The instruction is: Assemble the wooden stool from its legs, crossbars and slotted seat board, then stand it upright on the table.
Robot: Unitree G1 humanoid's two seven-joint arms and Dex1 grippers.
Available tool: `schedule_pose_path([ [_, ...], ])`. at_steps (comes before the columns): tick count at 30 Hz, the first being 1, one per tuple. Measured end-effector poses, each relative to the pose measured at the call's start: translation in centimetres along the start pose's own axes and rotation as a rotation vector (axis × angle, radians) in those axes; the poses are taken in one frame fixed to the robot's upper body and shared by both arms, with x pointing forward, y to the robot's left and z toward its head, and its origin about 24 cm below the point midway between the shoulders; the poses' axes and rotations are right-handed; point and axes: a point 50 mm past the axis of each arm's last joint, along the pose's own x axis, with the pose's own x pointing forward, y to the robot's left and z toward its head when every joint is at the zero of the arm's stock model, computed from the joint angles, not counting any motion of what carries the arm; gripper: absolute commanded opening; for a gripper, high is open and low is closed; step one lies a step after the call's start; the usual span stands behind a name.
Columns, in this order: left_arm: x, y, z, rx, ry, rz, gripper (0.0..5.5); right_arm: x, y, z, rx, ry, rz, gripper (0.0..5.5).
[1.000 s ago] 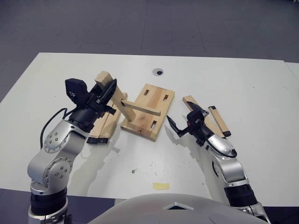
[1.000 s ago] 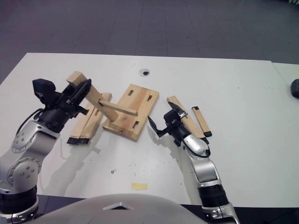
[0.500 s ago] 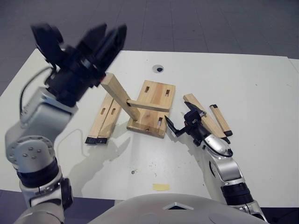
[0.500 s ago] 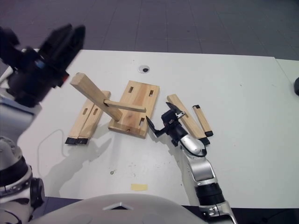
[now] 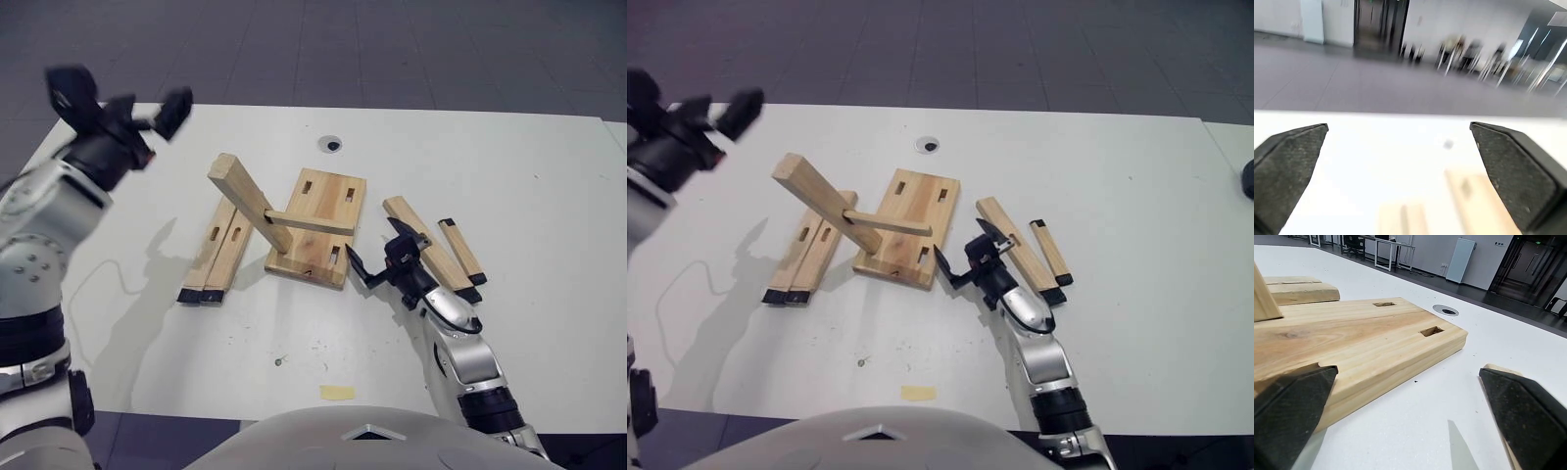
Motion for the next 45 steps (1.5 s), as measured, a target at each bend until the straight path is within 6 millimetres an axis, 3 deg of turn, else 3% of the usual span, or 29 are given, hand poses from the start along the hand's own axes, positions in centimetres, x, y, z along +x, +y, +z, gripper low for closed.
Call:
schedule_pose_path([
  [1, 0.1, 0.0, -1.8, 0.027, 0.07, -0.012, 5.38, -0.1, 0.1, -0.1, 0.004, 0.001, -0.004, 5.4],
  [3, 0.3, 0.1, -3.6, 0.08, 0.138, -0.013, 5.38, -0.2, 0.1, -0.1, 0.005, 0.002, -0.01, 5.4],
  [11, -0.2, 1.5, -7.2, 0.248, 0.285, 0.002, 5.38, -0.3, 0.1, 0.0, 0.004, 0.005, -0.013, 5.4],
  [18, 0.0, 2.3, -7.2, 0.367, 0.284, 0.006, 5.38, -0.3, 0.0, 0.0, 0.001, 0.003, -0.019, 5.4],
  [29, 0.2, 5.0, -5.9, 0.427, 0.296, 0.076, 5.38, -0.2, 0.1, 0.0, -0.008, 0.006, -0.017, 5.4],
  [35, 0.3, 3.3, -4.9, 0.311, 0.262, 0.036, 5.38, -0.1, 0.5, 0.1, 0.0, -0.001, -0.008, 5.4],
  [39, -0.2, 2.4, -6.6, 0.297, 0.316, 0.019, 5.38, -0.1, 0.5, 0.0, -0.003, 0.0, -0.018, 5.4],
  [42, -0.8, 2.5, -8.2, 0.319, 0.376, 0.029, 4.98, -0.1, 0.4, 0.0, -0.005, 0.0, -0.026, 5.4],
  [45, -1.0, 2.6, -8.3, 0.331, 0.385, 0.033, 4.43, -0.1, 0.5, 0.0, -0.004, -0.001, -0.029, 5.4],
])
